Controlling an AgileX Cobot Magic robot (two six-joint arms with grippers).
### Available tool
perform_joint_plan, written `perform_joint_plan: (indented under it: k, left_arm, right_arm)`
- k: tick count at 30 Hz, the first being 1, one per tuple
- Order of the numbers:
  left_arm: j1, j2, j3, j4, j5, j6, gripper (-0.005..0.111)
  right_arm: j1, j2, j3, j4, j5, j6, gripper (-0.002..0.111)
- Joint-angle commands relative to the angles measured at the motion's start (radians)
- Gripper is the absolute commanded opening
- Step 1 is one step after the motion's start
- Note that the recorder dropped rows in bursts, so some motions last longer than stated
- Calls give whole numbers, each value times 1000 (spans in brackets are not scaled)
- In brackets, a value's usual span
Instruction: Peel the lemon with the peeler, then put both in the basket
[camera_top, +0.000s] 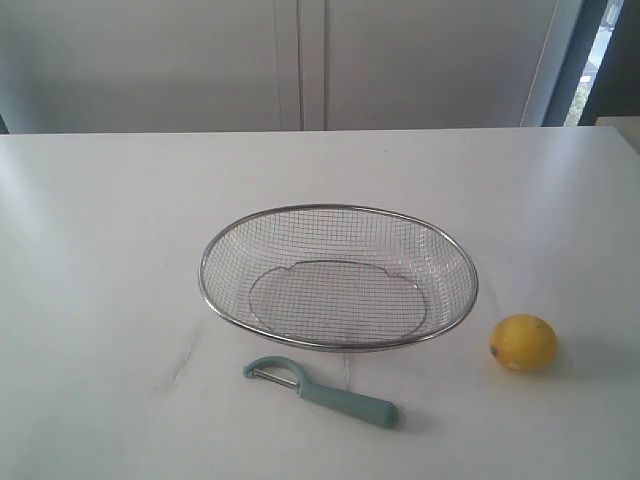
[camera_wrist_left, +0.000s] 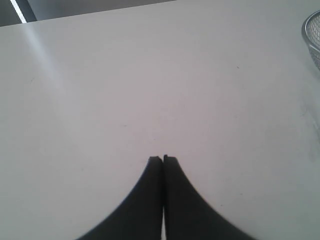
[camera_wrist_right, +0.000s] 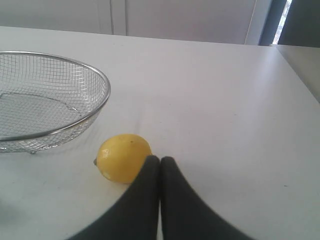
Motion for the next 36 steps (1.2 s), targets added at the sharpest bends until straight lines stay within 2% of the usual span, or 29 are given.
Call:
perform_joint_plan:
  k: [1,11,19,36]
  left_arm:
    - [-5,-5,4,-8,-1,2,0]
    - [-5,-5,4,-8,-1,2,0]
    - [-5,-5,4,-8,-1,2,0]
    - [-5,-5,4,-8,-1,2,0]
  right_arm:
    - [1,-6,3,-9,-8,-1,0]
    - [1,-6,3,-34,-55,-28,0]
    - [1,-6,3,-30,-454,-18,0]
    - [1,-6,3,-8,-857,-19,0]
